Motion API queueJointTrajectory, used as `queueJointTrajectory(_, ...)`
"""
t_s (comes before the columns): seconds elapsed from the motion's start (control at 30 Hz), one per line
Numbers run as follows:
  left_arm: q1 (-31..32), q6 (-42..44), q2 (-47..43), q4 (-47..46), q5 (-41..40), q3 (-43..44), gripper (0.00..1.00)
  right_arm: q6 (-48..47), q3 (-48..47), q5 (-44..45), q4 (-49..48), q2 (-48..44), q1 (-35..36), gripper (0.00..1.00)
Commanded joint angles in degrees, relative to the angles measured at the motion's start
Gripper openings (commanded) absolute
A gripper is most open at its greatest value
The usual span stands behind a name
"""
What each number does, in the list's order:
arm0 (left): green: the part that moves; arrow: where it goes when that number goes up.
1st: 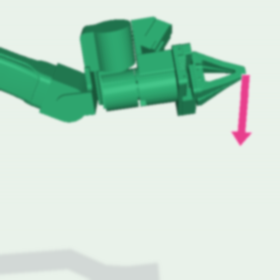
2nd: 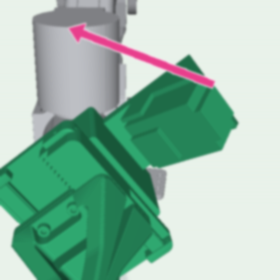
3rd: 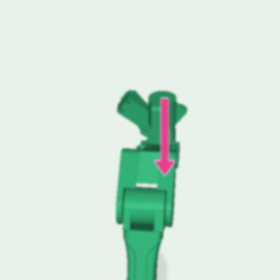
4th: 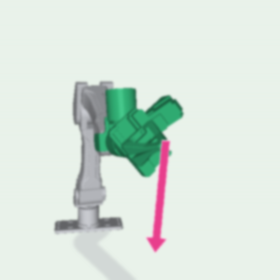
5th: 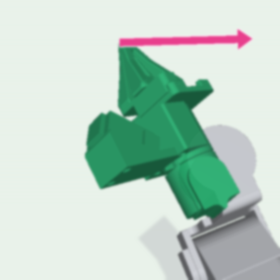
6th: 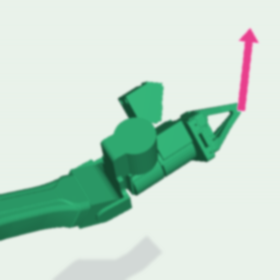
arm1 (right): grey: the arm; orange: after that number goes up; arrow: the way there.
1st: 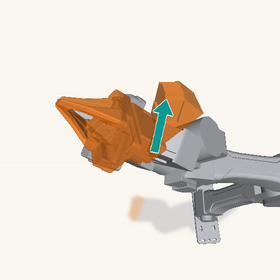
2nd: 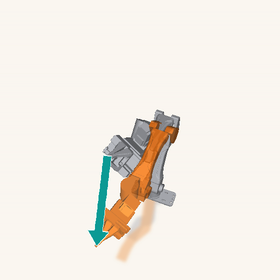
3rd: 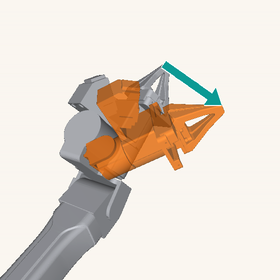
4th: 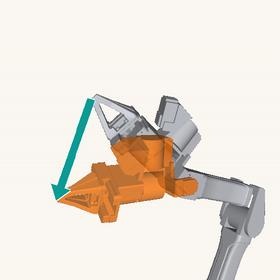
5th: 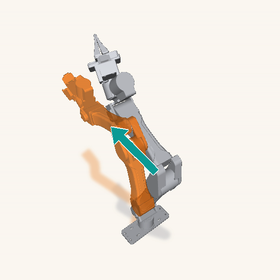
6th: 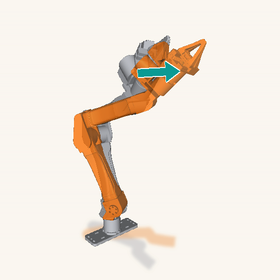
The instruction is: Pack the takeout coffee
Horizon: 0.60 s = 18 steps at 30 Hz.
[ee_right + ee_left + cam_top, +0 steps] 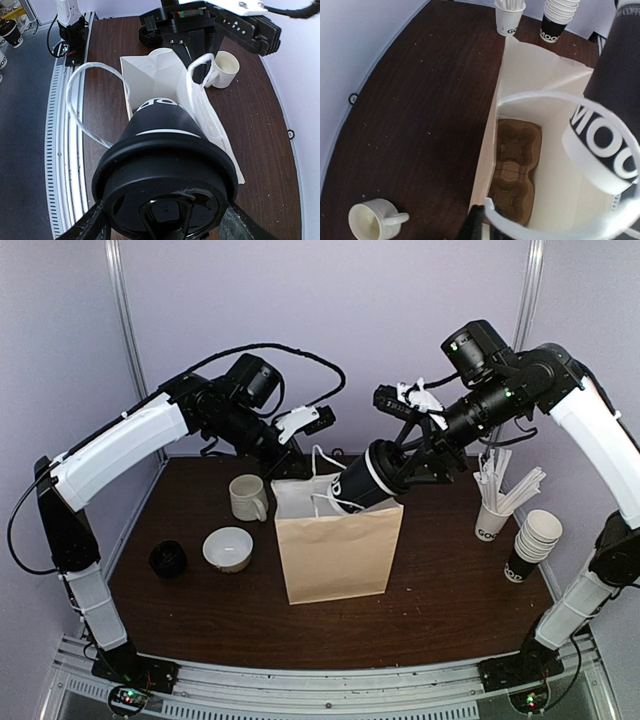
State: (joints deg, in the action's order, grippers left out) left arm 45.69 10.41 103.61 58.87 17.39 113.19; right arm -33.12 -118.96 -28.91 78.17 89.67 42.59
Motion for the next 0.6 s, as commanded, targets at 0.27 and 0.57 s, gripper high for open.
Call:
queueJointTrajectory(0.27, -0.35, -2.73, -1.44, -0.22, 2.80, 2.23, 0.00, -2.48, -4.13, 11.10, -0.01, 4.02, 6.72, 0.69)
queueJointTrajectory(0.57, 1.47, -8.87, -6.05, -3.53, 0.92, -0.95, 0.00, -4.80, -3.82, 19.61, -0.85, 7.10, 11.62, 0.69)
